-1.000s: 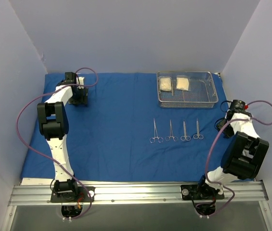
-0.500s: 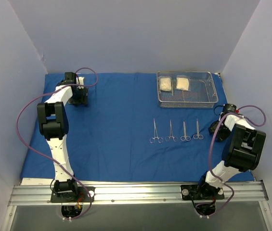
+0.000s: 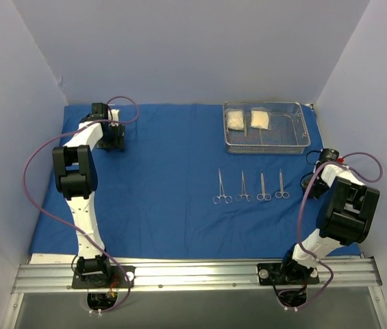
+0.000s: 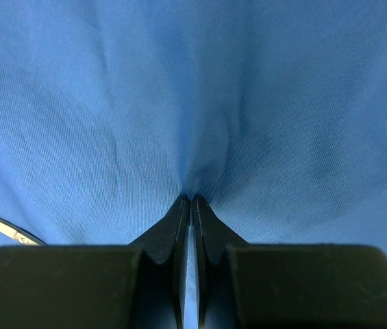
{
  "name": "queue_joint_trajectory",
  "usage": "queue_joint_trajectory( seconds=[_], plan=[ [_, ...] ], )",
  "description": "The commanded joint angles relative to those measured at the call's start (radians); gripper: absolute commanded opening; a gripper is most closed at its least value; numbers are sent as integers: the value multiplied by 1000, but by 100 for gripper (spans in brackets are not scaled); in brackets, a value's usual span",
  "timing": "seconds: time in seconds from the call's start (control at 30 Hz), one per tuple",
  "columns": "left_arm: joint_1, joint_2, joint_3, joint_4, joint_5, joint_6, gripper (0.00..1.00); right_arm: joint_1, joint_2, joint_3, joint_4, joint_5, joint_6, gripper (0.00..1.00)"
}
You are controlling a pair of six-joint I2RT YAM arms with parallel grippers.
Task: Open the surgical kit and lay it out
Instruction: Smooth out the surgical kit at the center of the board, then pick up the medical item from the container.
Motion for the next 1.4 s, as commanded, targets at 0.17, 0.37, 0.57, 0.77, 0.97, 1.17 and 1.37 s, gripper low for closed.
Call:
queue_joint_trajectory(
  seconds=[0.17, 0.37, 0.57, 0.77, 0.97, 1.17, 1.37],
  plan=[
    [26, 24, 27, 23, -2, 10, 70, -108, 5, -64, -137, 63, -31, 0],
    [28, 25, 33, 24, -7, 14, 70, -115, 10, -27, -185, 61, -48, 0],
    [30, 28, 39, 21, -1, 14, 70, -83, 51, 16, -194, 72, -61, 16],
    [30, 25, 41, 20, 8, 19, 70, -27, 29, 105, -279, 152, -28, 46],
    [30, 28, 56, 13, 21, 14, 70, -70, 5, 116, -303, 204, 15, 47],
    [28, 19, 145, -63, 80, 10, 70, 81, -51, 313, -358, 340, -8, 47],
    [19, -2, 270, -131, 131, 11, 70, 331, -15, 695, -316, 414, -155, 61]
  ],
)
